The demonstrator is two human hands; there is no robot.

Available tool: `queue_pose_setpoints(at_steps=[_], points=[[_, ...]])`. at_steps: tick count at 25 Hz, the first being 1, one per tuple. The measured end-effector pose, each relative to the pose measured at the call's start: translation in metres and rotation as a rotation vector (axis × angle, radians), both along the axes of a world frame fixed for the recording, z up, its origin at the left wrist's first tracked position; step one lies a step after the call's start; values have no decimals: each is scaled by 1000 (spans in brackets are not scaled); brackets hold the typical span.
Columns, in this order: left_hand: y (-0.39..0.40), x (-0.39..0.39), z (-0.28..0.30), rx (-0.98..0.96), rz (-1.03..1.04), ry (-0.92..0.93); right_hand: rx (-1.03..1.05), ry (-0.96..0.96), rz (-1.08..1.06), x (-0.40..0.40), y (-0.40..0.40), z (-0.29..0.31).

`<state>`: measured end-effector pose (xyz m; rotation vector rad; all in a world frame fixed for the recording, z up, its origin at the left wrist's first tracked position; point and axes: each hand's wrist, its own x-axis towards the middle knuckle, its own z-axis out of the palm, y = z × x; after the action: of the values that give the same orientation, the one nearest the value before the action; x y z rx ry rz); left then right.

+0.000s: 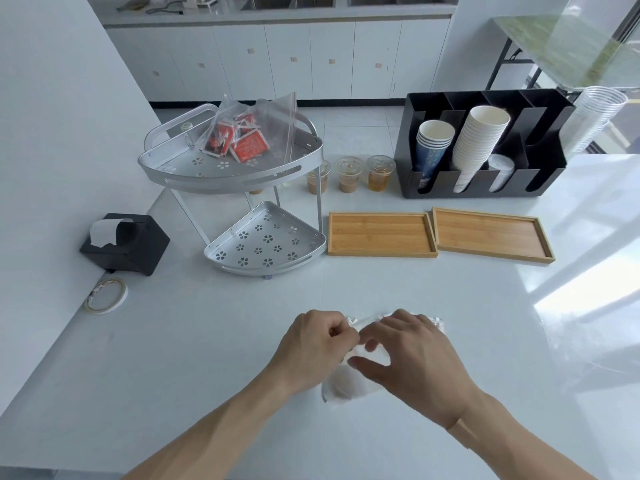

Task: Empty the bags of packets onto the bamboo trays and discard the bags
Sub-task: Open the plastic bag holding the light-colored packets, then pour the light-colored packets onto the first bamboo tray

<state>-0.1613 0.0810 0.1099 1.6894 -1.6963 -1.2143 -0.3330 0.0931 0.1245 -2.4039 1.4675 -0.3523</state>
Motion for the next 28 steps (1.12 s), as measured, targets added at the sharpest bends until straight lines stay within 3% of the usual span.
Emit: queue_pose_setpoints(at_steps=[6, 10, 12, 15, 20, 24, 28], points=[[-12, 21, -16, -13, 228, 246, -137, -175, -60, 16, -31, 8], [-16, 22, -64, 353, 275, 145, -117, -255, -94, 10, -58, 29], [-21, 17, -79, 484, 264, 303, -116, -286, -68, 3, -68, 38], [-35, 8, -84, 483, 290, 559, -117, -318, -32, -6, -81, 47], [-60, 0, -84, 546, 486, 739, -125, -297, -49, -30, -114, 47], [-92, 0, -77, 481, 564, 685, -85, -249, -132, -60, -158, 30], [-129, 2, -66, 271, 602, 470, 94, -263, -252, -91, -213, -4]])
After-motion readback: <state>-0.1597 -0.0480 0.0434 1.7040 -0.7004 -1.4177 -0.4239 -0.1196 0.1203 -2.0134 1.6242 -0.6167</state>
